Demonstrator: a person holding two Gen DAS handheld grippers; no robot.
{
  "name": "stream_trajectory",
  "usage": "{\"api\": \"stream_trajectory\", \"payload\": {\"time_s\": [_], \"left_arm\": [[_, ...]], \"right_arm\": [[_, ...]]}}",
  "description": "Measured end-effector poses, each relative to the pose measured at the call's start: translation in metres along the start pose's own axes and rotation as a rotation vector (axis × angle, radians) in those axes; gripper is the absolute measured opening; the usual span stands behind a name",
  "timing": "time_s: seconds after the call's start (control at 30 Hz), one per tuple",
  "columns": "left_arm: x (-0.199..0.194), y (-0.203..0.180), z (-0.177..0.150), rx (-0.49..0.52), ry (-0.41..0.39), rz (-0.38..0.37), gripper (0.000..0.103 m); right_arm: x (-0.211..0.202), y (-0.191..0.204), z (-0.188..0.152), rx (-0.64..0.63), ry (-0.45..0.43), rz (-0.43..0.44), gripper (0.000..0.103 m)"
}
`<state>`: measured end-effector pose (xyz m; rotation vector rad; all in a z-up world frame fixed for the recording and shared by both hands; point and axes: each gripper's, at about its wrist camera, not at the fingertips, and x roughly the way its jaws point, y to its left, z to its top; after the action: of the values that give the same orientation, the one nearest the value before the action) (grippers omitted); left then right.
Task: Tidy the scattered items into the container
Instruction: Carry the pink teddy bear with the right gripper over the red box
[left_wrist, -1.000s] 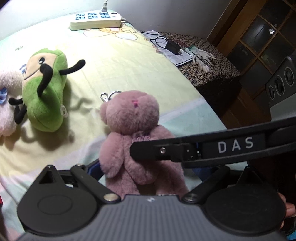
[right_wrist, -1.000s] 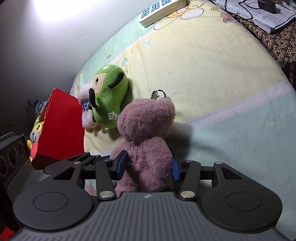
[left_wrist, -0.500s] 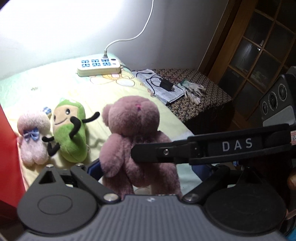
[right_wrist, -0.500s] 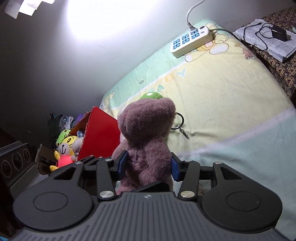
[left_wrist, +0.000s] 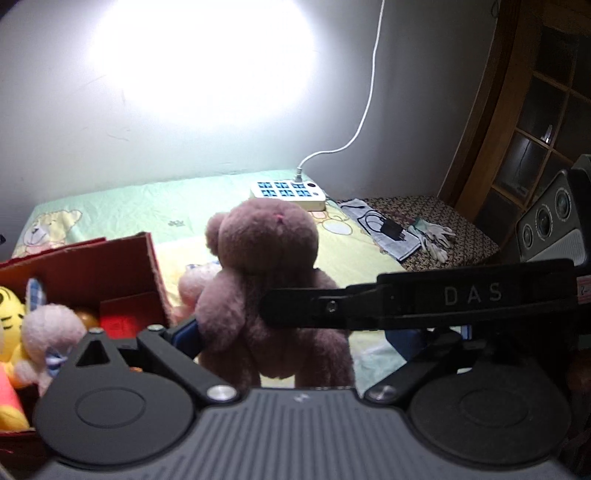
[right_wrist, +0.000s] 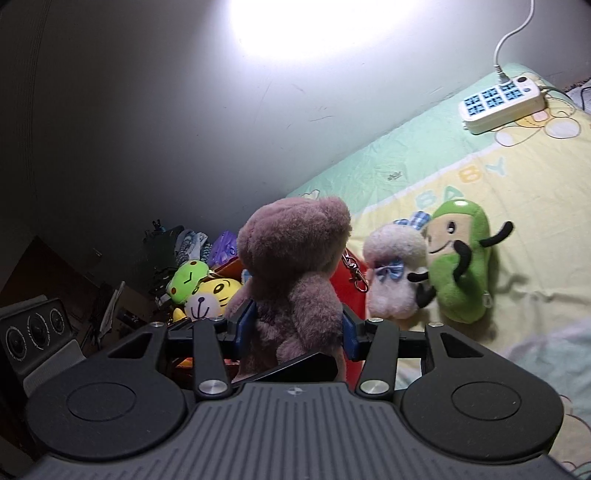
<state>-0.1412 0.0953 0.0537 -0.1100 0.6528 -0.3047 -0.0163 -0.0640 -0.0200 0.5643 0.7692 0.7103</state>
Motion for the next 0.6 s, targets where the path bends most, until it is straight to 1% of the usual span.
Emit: {"api": "stream_trajectory", "payload": {"time_s": [0.2,0.33,0.47,0.6], "left_arm": [[-0.021,0.047,0.005,-0.032,-0.038,0.031,0.098],[-0.020,0.081,0.005,-0.086,-0.029,0.023,0.098],[-0.016,0.106,0.002,-0.144,-0.006,-0.013,0.098],[-0.009,0.122,-0.001,-0.169,0.011,-0.016,0.098]], "right_arm": [[0.039,0.039,0.003,-0.071,-0.012,0.009,0.050],[0.062,0.055,0.003,-0.114,-0.002,-0.011,0.048],[0.080,0.062,0.003,-0.103,0.021,-0.007,0.045],[0.097,0.062,0.001,-0.076,0.050,-0.025,0.044]]}}
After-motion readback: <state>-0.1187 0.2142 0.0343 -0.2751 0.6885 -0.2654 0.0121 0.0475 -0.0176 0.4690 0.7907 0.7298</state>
